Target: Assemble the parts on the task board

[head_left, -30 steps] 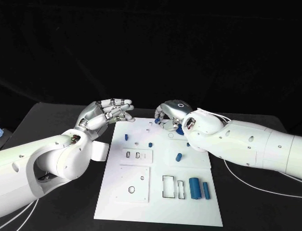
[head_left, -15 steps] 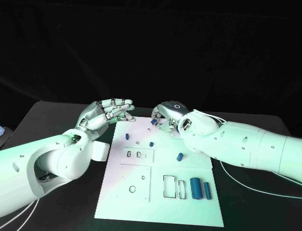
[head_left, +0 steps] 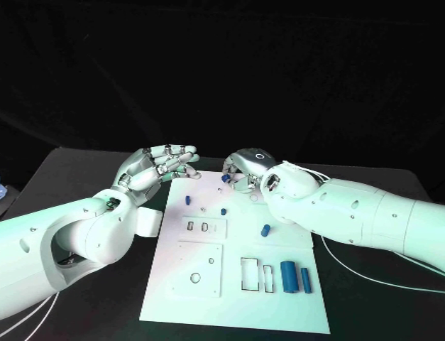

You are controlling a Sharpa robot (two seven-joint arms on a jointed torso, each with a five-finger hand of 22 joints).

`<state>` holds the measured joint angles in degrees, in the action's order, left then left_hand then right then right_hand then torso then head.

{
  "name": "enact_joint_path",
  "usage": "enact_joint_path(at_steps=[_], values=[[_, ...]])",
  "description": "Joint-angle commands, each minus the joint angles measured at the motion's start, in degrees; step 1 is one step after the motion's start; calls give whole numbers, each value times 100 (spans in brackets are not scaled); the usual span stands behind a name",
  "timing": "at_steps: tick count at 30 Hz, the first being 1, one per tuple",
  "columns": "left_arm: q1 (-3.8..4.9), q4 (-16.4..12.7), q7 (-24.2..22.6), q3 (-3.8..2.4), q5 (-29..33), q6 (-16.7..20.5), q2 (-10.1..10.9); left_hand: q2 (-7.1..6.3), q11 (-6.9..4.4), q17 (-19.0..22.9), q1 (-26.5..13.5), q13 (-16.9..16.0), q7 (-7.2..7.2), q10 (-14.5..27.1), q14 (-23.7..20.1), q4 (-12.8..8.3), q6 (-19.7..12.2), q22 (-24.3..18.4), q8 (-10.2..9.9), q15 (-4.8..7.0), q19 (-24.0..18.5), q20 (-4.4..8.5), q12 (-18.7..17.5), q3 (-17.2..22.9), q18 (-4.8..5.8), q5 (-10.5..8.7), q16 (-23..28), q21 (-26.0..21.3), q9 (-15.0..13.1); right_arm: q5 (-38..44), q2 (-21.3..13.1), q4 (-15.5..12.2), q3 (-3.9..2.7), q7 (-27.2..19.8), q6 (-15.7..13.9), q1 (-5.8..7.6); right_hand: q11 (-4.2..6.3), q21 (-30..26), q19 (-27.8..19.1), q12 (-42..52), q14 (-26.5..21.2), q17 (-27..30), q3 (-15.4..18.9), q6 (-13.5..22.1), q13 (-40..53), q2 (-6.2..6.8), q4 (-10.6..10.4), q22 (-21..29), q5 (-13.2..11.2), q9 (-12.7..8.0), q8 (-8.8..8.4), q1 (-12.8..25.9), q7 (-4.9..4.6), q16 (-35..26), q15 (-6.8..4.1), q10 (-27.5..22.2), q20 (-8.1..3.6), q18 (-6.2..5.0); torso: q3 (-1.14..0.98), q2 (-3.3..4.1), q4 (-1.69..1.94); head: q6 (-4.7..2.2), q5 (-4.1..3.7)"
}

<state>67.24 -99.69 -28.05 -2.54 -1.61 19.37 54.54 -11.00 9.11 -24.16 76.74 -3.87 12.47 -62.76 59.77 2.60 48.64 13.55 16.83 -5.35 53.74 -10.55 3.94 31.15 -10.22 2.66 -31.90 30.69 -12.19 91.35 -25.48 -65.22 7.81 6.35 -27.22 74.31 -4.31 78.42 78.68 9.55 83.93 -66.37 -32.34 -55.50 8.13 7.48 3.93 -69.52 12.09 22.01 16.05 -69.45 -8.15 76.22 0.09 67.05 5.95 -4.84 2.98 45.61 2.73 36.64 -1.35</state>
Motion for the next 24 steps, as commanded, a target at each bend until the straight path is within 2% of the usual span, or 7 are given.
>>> enact_joint_path(at_steps=[1, 4, 5, 8, 16, 24], values=[[10, -14, -25, -4, 12, -122, -8, 13, 16, -5, -22, -1, 71, 43, -30, -36, -42, 5, -14, 1, -41, -14, -26, 1, 4, 21, -33, 20, -8, -5, 33, 36, 6, -25, -4, -25, -20, 27, 13, 11, 195, 1, 0, 34, 4, -47, -40, 11, 6, -5, 18, 31, -16, 29, -20, -17, -4, 50, 7, 12, 20, -15, -11], [17, -21, -24, -5, 12, -121, -2, 13, 16, -5, -22, -1, 71, 43, -30, -36, -42, 5, -14, 1, -41, -14, -26, 1, 4, 21, -33, 20, -8, -4, 55, 52, 6, -22, -11, -29, -23, 31, 16, 9, 195, -3, 0, 43, 4, -44, -44, 4, 5, -4, 14, 35, -19, 33, -18, -22, -3, 51, 10, 22, 9, -25, 11], [19, -21, -23, -5, 12, -121, -3, 13, 16, -5, -22, -1, 71, 43, -30, -36, -42, 5, -14, 1, -41, -14, -26, 1, 4, 21, -33, 20, -8, -4, 60, 55, 5, -22, -7, -29, -26, 27, 11, 7, 193, 4, 1, 53, 5, -39, -48, 9, 2, -2, 10, 39, -22, 30, -15, -28, -1, 50, 9, 16, 2, -8, 15], [23, -20, -22, -5, 12, -123, -5, 13, 16, -5, -22, -1, 71, 43, -30, -36, -42, 5, -14, 1, -41, -14, -26, 1, 4, 21, -33, 20, -8, -4, 74, 59, 5, -27, 19, -31, -33, 15, -3, 1, 189, 19, 6, 76, 6, -19, -57, 29, -6, 2, 2, 50, -29, 26, -10, -43, 3, 46, 14, 20, 2, -3, 11], [28, -4, -18, -5, 12, -123, -12, 13, 16, -5, -22, -1, 71, 43, -30, -36, -42, 5, -14, 1, -41, -14, -26, 1, 4, 21, -33, 20, -8, -8, 81, 54, 5, -37, 54, -32, -54, -13, -34, -24, 174, 60, 11, 144, 5, 23, -83, 70, -20, 9, -30, 74, -50, 12, 8, -100, 16, 36, 7, 17, -3, 6, 31], [29, 2, -10, -5, 12, -126, -5, 13, 16, -5, -22, -1, 71, 43, -30, -36, -42, 5, -14, 1, -41, -14, -26, 1, 4, 21, -33, 20, -8, -10, 53, 8, 5, -36, -74, -32, -51, -3, -26, -16, 174, 56, 3, 150, 11, 17, -88, 50, -24, 13, -32, 68, -49, 18, 9, -88, 20, 40, 2, 21, -5, -6, 42]])
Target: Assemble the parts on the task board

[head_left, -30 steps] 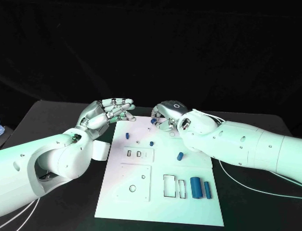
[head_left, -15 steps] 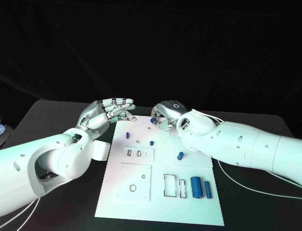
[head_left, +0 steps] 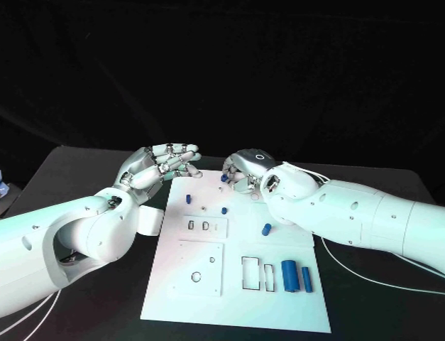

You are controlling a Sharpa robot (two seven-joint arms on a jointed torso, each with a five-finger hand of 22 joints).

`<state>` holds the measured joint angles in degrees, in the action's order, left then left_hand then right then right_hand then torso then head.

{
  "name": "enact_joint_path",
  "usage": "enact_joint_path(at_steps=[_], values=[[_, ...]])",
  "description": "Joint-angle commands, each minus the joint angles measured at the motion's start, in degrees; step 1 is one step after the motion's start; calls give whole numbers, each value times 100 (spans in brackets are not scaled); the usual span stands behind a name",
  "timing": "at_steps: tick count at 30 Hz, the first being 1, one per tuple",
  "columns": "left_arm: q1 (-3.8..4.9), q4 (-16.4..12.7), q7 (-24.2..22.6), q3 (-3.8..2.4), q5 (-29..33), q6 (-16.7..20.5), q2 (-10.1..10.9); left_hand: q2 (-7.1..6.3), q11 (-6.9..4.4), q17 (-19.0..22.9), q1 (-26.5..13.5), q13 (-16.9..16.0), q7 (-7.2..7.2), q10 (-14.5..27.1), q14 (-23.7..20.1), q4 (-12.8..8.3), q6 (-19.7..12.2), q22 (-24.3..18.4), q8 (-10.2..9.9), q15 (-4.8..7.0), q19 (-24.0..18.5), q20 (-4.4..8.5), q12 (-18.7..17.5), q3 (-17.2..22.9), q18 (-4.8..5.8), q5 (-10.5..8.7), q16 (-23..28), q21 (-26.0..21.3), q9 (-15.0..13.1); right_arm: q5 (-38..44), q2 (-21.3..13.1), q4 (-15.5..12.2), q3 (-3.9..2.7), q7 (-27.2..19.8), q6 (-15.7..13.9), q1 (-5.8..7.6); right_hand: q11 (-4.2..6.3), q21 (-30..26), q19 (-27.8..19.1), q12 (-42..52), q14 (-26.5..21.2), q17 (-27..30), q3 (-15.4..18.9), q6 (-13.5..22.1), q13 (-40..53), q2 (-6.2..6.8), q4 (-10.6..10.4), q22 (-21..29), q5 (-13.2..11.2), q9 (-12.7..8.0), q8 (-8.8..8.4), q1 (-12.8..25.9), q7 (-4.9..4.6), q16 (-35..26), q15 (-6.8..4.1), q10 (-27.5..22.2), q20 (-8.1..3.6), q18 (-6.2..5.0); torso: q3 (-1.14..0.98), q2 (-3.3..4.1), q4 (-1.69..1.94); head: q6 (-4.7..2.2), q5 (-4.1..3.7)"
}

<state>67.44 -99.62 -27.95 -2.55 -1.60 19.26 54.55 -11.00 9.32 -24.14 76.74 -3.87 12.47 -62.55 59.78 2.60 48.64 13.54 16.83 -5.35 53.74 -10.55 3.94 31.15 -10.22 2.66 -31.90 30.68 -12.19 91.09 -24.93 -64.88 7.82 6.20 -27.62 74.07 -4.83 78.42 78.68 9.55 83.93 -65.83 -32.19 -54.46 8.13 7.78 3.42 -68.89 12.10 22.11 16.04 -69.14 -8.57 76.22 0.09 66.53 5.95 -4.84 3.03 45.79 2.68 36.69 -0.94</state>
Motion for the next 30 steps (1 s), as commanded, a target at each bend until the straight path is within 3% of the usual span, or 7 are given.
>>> enact_joint_path(at_steps=[1, 8, 13, 17, 26, 28, 30], values=[[8, -2, -20, -4, 11, -116, -7, 13, -4, -7, -22, -1, 71, 22, -30, -36, -42, 6, -14, 1, -41, -13, -26, 1, 4, 21, -33, 21, -8, 16, -4, -32, 3, -18, -53, -7, 1, -3, -26, -16, 174, 1, -13, 46, 11, -13, -37, -13, -25, 4, -32, 38, -7, 18, 9, -36, 20, 40, -3, 3, 1, -13, 0], [8, 3, -13, -4, 11, -120, -5, 13, -4, -7, -22, -1, 71, 22, -30, -36, -42, 6, -14, 1, -41, -13, -26, 1, 4, 21, -33, 21, -8, 5, -6, -23, 3, 22, -54, -7, -29, -98, -123, -37, 135, 135, -4, 177, 16, 53, -66, 137, -63, -2, -108, 62, -52, -51, 34, -96, 36, 7, 2, 7, 0, -20, 9], [9, 3, -8, -4, 11, -125, -4, 19, -1, -16, -28, -2, 75, 33, -46, -44, -47, 13, -22, -3, -54, -17, -24, 1, 5, 21, -45, 33, -10, -17, 1, 8, 4, 53, 10, -6, -221, -463, -458, -266, -24, 631, 85, 809, -68, 243, -148, 658, -161, -105, -519, 106, -240, -351, 186, -657, 172, -99, 5, 5, -4, -28, 4], [9, 6, -2, -4, 11, -131, 1, 19, -1, -16, -28, -2, 75, 33, -46, -44, -47, 13, -22, -3, -54, -17, -24, 1, 5, 21, -45, 33, -10, -31, -11, 23, 4, 71, 15, -2, -192, -555, -512, -262, -49, 741, 162, 1124, -89, 256, -173, 759, -187, -148, -707, 63, -233, -409, 168, -800, 179, -127, 2, 7, -3, -35, 3], [9, 40, 4, -4, 16, -154, 27, 18, 1, -18, -31, -2, 77, 37, -51, -46, -50, 14, -25, -5, -59, -18, -24, -1, 5, 21, -48, 37, -11, -206, -479, -452, -15, 37, -154, 52, -193, -432, -348, -38, 25, 573, 173, 793, -36, 215, -205, 528, -42, -57, -557, -20, -226, -261, 167, -559, 173, -79, -8, -23, -41, -59, -9], [9, 49, 8, -4, 28, -161, 39, 17, 2, -19, -33, -2, 77, 39, -54, -47, -51, 15, -27, -6, -61, -19, -24, -2, 6, 21, -49, 38, -11, -426, -756, -749, -32, 11, -159, 113, -152, -320, -238, 133, 71, 431, 150, 584, 32, 202, -220, 345, 33, -12, -460, -40, -219, -151, 141, -286, 159, -44, -14, -39, -67, -67, -10], [9, 56, 14, -3, 42, -168, 50, 17, 2, -19, -33, -2, 77, 39, -54, -47, -51, 15, -27, -6, -61, -19, -24, -2, 6, 21, -49, 38, -11, -771, -1105, -1091, -48, 4, 0, 200, -4, -193, -123, 590, 124, 245, 237, 358, 301, 234, -225, 140, 93, 63, -305, -61, -120, -4, 29, 248, 68, -8, -23, -66, -97, -79, -12]])
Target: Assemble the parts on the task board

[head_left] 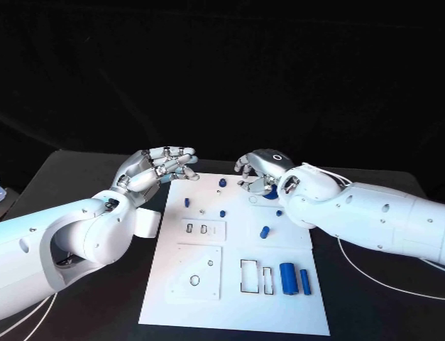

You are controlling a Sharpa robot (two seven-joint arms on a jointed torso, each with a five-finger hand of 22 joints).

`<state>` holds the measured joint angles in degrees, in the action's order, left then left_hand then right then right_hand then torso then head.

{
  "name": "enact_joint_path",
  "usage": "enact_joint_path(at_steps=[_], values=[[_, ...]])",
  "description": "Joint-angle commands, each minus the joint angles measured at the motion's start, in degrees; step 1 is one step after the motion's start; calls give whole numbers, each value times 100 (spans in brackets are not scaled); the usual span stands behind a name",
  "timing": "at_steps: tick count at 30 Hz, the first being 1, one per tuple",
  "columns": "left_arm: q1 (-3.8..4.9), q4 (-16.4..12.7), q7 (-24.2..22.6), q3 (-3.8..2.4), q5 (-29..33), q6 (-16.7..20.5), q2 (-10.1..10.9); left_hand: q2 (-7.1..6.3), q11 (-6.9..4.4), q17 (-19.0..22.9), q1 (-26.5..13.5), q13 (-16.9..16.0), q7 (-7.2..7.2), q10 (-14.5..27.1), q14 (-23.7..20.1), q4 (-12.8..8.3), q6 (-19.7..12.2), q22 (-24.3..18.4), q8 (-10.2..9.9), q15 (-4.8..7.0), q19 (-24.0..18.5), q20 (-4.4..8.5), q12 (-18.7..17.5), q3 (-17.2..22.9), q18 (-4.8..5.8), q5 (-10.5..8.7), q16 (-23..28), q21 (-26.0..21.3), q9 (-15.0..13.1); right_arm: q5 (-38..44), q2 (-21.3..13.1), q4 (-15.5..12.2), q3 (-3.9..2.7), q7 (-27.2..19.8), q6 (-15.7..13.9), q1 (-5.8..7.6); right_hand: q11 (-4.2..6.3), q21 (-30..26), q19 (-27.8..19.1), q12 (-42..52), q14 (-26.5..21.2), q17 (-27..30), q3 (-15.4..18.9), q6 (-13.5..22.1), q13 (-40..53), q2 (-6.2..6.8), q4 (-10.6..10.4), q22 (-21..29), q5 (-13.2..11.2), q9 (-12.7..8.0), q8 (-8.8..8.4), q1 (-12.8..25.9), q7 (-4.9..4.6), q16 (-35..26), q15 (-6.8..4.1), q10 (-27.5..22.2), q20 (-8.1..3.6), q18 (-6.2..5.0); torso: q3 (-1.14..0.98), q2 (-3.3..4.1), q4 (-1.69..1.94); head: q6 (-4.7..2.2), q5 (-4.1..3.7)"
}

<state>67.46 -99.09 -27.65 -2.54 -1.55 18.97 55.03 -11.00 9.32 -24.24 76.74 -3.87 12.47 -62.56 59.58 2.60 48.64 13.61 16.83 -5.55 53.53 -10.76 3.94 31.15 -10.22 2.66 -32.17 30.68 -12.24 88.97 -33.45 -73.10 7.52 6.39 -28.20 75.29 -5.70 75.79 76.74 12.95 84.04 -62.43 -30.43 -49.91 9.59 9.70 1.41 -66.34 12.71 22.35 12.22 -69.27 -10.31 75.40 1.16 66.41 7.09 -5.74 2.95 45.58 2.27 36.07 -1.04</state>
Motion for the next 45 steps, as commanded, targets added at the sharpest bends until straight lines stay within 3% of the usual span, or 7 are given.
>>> enact_joint_path(at_steps=[1, 4, 9, 14, 23, 39, 45], values=[[8, 5, -13, -4, 39, -143, 6, 17, 2, -9, -34, -3, 77, 39, -34, -47, -51, 8, -27, 14, -40, 2, -24, -2, 5, 21, -22, 38, -6, -707, -379, -381, -21, -8, 143, 113, 144, 121, 117, 497, 133, -173, 148, -109, 332, 72, -39, -200, 15, 68, 125, -36, 103, 137, -132, 410, -91, 99, -18, -55, -65, -31, -6], [7, 27, -9, -4, 46, -160, 10, 17, 2, -9, -34, -3, 77, 39, -34, -47, -51, 8, -27, 14, -40, 2, -24, -2, 5, 21, -22, 38, -6, -1268, -773, -678, -30, 42, 516, 205, 192, 213, 198, 1543, 164, -332, 450, 92, 1276, 123, -151, -379, 61, 209, 316, -29, 155, 276, -195, 141, -167, 134, -29, -104, -111, -14, 17], [7, 57, -2, -3, 51, -178, 15, 15, 2, -11, -35, -3, 76, 41, -39, -49, -53, 9, -29, 13, -44, 1, -23, -4, 6, 21, -23, 40, -6, -1769, -1133, -820, -35, 97, 952, 265, 153, 440, 391, 3470, 266, -963, 684, 687, 3044, 154, -349, -789, 110, 432, 645, -90, 85, 682, -126, -507, -111, 212, -48, -152, -158, -21, 25], [5, 79, 6, -2, 54, -205, 9, 15, 2, -11, -35, -3, 76, 41, -39, -49, -53, 9, -29, 13, -44, 1, -23, -4, 6, 21, -23, 40, -6, -1937, -1231, -704, -36, 133, 1110, 273, 79, 639, 561, 5032, 355, -1503, 774, 1007, 4699, 170, -457, -1123, 121, 524, 845, -153, 37, 968, -64, 55, -59, 275, -67, -167, -165, -3, 25], [3, 98, 17, -1, 56, -233, 2, 15, 2, -11, -35, -3, 76, 41, -39, -49, -53, 9, -29, 13, -44, 1, -23, -4, 6, 21, -23, 40, -6, -1634, -1043, -416, -22, 155, 1165, 153, 48, 752, 657, 5598, 397, -1753, 812, 1142, 5322, 177, -508, -1309, 155, 555, 950, -182, 9, 1088, -34, 344, -26, 314, -83, -146, -147, -9, 9], [1, 110, 28, -1, 55, -258, -39, 12, 2, -14, -35, -4, 73, 45, -49, -57, -55, 11, -32, 12, -53, -1, -22, -5, 6, 21, -26, 44, -7, -1590, -611, 30, -6, 265, 1039, -65, 30, 784, 680, 5726, 409, -1830, 769, 1211, 5456, 110, -524, -1364, 182, 558, 988, -239, -10, 1127, -15, 367, -8, 324, -85, -117, -94, 6, -36], [1, 118, 29, -1, 55, -255, -37, 14, 3, -18, -33, -4, 75, 53, -59, -65, -61, 14, -38, 11, -62, -2, -22, -5, 5, 21, -30, 49, -8, -1603, -561, 93, -5, 325, 960, -86, 27, 802, 697, 5751, 412, -1849, 759, 1215, 5486, 97, -528, -1393, 188, 558, 995, -244, -13, 1135, -13, 381, -6, 331, -84, -125, -106, 28, -32]])
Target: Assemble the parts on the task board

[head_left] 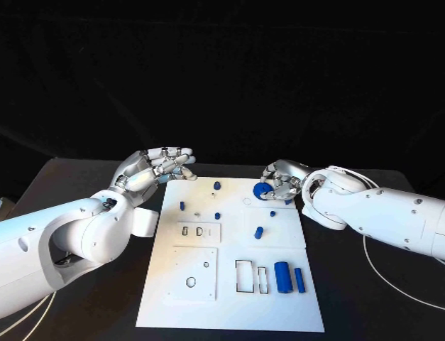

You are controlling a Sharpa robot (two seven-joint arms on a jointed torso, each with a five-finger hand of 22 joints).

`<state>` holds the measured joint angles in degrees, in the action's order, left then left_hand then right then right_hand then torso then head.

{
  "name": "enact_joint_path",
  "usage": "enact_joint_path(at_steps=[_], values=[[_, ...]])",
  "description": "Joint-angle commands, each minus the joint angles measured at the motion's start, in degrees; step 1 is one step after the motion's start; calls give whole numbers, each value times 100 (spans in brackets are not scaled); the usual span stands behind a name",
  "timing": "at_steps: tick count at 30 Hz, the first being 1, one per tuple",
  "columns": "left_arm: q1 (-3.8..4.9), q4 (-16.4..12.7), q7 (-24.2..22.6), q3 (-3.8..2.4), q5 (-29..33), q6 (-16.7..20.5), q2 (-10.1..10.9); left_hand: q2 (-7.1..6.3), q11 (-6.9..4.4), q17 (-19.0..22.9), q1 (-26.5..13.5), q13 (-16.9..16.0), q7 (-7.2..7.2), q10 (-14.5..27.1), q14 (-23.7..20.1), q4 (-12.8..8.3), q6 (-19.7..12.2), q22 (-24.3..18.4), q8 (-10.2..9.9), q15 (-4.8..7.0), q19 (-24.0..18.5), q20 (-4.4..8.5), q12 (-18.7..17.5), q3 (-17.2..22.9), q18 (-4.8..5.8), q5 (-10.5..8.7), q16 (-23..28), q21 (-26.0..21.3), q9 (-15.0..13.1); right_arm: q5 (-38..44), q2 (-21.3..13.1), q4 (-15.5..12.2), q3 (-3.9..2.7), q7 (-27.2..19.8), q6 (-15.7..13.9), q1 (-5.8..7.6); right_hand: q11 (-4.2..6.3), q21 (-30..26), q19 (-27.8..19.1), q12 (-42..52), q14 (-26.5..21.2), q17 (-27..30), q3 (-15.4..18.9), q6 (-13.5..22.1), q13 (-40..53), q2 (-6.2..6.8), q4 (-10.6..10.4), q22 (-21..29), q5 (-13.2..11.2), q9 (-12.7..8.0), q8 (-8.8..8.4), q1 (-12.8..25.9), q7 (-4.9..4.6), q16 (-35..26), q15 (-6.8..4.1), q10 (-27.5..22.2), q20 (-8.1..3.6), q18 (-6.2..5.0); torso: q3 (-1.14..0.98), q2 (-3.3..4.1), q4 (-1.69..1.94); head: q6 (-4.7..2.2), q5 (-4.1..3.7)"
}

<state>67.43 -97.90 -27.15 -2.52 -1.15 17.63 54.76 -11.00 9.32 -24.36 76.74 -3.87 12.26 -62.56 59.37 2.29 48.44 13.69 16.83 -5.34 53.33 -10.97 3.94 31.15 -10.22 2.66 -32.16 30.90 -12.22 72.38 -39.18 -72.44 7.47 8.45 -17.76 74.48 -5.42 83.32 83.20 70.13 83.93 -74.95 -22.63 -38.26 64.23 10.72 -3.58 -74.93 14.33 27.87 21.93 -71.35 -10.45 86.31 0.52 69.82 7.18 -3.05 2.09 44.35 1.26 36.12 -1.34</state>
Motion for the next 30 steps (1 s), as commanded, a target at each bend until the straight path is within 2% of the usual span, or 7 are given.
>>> enact_joint_path(at_steps=[1, 9, 14, 22, 27, 30], values=[[3, 1, -22, -3, 15, -121, -10, 14, 3, -6, -33, -4, 96, 53, -38, -33, -41, 6, -38, -10, -42, 18, -23, -5, 5, 21, -31, 28, -10, 46, 17, 35, -1, 122, -80, -8, -1, 49, 51, 33, 423, -597, -21, 50, 22, -5, -29, -534, 26, 7, 23, -36, 1, 43, 51, 41, -14, 62, 2, -2, -5, 27, 0], [3, 4, -18, -3, 15, -127, -15, 18, 5, -8, -35, -4, 99, 59, -43, -34, -45, 7, -42, -12, -46, 17, -24, -4, 5, 21, -33, 31, -9, 13, 53, 93, 3, 139, -15, -26, -3, 65, 64, 98, 427, -621, -59, 27, 93, -44, -32, -561, 29, 13, 61, -64, -1, 56, 56, 77, -8, 67, -9, 1, -14, 62, 30], [3, 13, -15, -3, 15, -125, -11, 18, 5, -8, -35, -4, 99, 59, -43, -34, -45, 7, -42, -12, -46, 17, -24, -4, 5, 21, -33, 31, -9, 29, 35, 96, 4, 135, -23, -31, -3, 72, 70, 132, 429, -633, -73, 17, 133, -55, -31, -572, 31, 15, 75, -74, -1, 62, 56, 103, -6, 70, -3, -5, -10, 68, 29], [3, 17, -13, -3, 15, -129, -9, 18, 5, -8, -35, -4, 99, 59, -43, -34, -45, 7, -42, -12, -46, 17, -24, -4, 5, 21, -33, 31, -9, 91, 16, 57, 4, 112, -43, -36, 3, 100, 93, 226, 433, -660, -139, -58, 237, -85, -11, -618, 47, 24, 145, -124, 5, 76, 55, 164, -4, 79, -6, 1, -11, 73, 27], [3, 16, -11, -3, 15, -133, -6, 18, 5, -8, -35, -4, 99, 59, -43, -34, -45, 7, -42, -12, -46, 17, -24, -4, 5, 21, -33, 31, -9, 243, 7, 17, 4, 101, -183, -41, 18, 124, 113, 352, 438, -695, -274, -194, 382, -143, 15, -661, -66, 24, 235, -176, 21, 93, 44, 269, -10, 87, 1, 3, -10, 80, 18], [3, 15, -9, -3, 15, -136, -5, 18, 5, -8, -35, -4, 99, 59, -43, -34, -45, 7, -42, -12, -46, 17, -24, -4, 5, 21, -33, 31, -9, 371, 1, -16, 4, 92, -306, -46, 60, 162, 149, 482, 443, -725, -435, -407, 533, -169, 55, -724, -93, 10, 323, -206, 68, 107, 14, 402, -33, 100, 0, 4, -8, 84, 19]])
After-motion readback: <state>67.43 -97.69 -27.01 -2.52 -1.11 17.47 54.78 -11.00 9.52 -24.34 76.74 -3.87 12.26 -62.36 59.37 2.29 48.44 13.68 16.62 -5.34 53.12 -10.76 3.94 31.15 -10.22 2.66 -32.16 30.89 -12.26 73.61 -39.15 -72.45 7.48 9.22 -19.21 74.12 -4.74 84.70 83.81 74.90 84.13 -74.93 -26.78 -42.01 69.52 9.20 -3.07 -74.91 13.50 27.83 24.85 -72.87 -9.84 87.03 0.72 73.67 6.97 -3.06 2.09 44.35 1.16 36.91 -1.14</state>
